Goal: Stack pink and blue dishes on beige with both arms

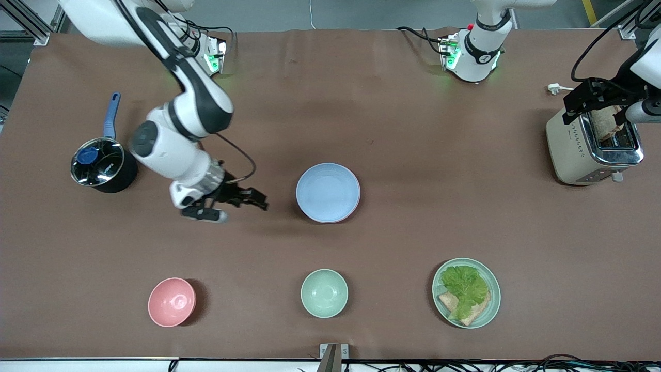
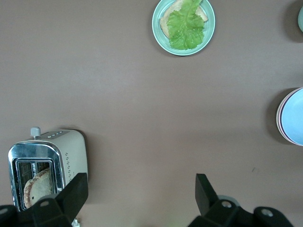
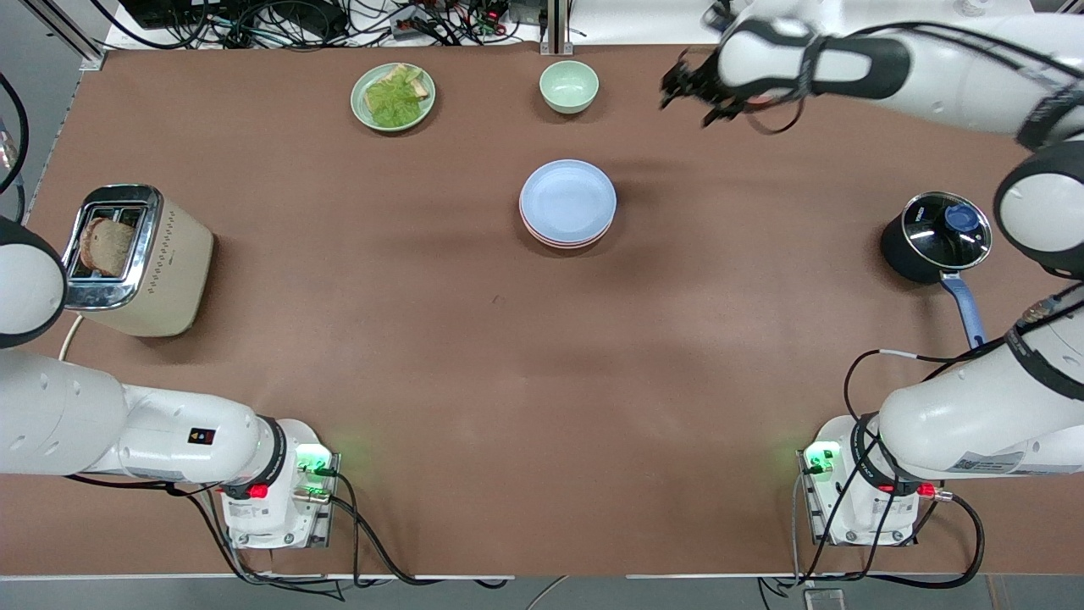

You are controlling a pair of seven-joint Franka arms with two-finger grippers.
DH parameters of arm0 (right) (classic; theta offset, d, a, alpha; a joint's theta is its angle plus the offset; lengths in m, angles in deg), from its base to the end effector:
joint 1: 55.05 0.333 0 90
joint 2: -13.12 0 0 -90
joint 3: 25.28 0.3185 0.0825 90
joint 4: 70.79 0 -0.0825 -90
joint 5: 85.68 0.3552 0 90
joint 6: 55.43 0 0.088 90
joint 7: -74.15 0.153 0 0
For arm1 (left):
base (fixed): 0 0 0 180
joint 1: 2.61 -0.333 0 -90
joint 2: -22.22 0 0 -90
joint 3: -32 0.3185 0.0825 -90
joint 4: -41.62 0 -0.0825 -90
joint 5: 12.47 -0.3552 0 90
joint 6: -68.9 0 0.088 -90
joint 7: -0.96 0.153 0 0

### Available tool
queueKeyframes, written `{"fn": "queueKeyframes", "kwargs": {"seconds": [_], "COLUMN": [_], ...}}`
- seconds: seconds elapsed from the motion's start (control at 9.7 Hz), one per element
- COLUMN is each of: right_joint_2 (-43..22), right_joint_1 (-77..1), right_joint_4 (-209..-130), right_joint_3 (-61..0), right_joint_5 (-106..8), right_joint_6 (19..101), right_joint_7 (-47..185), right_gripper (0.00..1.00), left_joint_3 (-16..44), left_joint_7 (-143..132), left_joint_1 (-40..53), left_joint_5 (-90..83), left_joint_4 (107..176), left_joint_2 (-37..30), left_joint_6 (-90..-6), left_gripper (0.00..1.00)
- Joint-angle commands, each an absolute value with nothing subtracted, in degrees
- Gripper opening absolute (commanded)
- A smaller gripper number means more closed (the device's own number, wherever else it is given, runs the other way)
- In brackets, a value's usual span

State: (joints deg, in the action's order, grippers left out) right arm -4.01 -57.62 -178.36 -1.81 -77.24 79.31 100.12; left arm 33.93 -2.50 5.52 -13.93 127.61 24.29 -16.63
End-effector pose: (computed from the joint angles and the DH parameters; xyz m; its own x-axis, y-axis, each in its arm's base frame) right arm 0.5860 0.2169 0.3591 0.9747 -0.2164 0.0555 -0.1915 -0.9372 -0.2915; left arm 0.5052 -0.0505 0.6235 0.9985 -0.0458 0.0295 -0.0451 -0.9987 -0.0224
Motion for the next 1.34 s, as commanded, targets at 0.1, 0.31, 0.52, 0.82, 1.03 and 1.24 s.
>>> {"fn": "queueKeyframes", "kwargs": {"seconds": [0.1, 0.31, 0.52, 0.82, 1.03, 1.24], "right_joint_2": [9.58, 13.46, 13.39, 13.22, 12.77, 12.68], "right_joint_1": [-57.77, -57.6, -57.68, -57.51, -57.86, -57.07], "right_joint_4": [-177.59, -173.74, -164.79, -151.97, -149.63, -151.03], "right_joint_3": [-13.19, -22.68, -27.46, -27.83, -27.83, -27.65], "right_joint_5": [-81.38, -81.47, -82.42, -85.68, -84.82, -84.81], "right_joint_6": [66.33, 57.65, 44.92, 29.69, 27.45, 27.71], "right_joint_7": [94.85, 86.32, 82.33, 82.42, 82.15, 81.71], "right_gripper": [1.0, 1.0, 1.0, 1.0, 1.0, 1.0], "left_joint_3": [32.81, 31.21, 30.86, 28.22, 28.22, 28.13], "left_joint_7": [-1.6, -1.42, -1.42, -1.5, -1.59, -1.59], "left_joint_1": [3.92, 2.84, 1.79, 0.11, 0.2, 0.2], "left_joint_5": [-13.08, -13.08, -12.91, -12.29, -12.29, -12.29], "left_joint_4": [129.96, 129.78, 129.95, 130.04, 129.87, 129.78], "left_joint_2": [24.94, 24.86, 24.59, 24.94, 24.24, 24.33], "left_joint_6": [-16.18, -16.35, -16.7, -16.62, -17.4, -17.41], "left_gripper": [1.0, 1.0, 1.0, 1.0, 1.0, 1.0]}}
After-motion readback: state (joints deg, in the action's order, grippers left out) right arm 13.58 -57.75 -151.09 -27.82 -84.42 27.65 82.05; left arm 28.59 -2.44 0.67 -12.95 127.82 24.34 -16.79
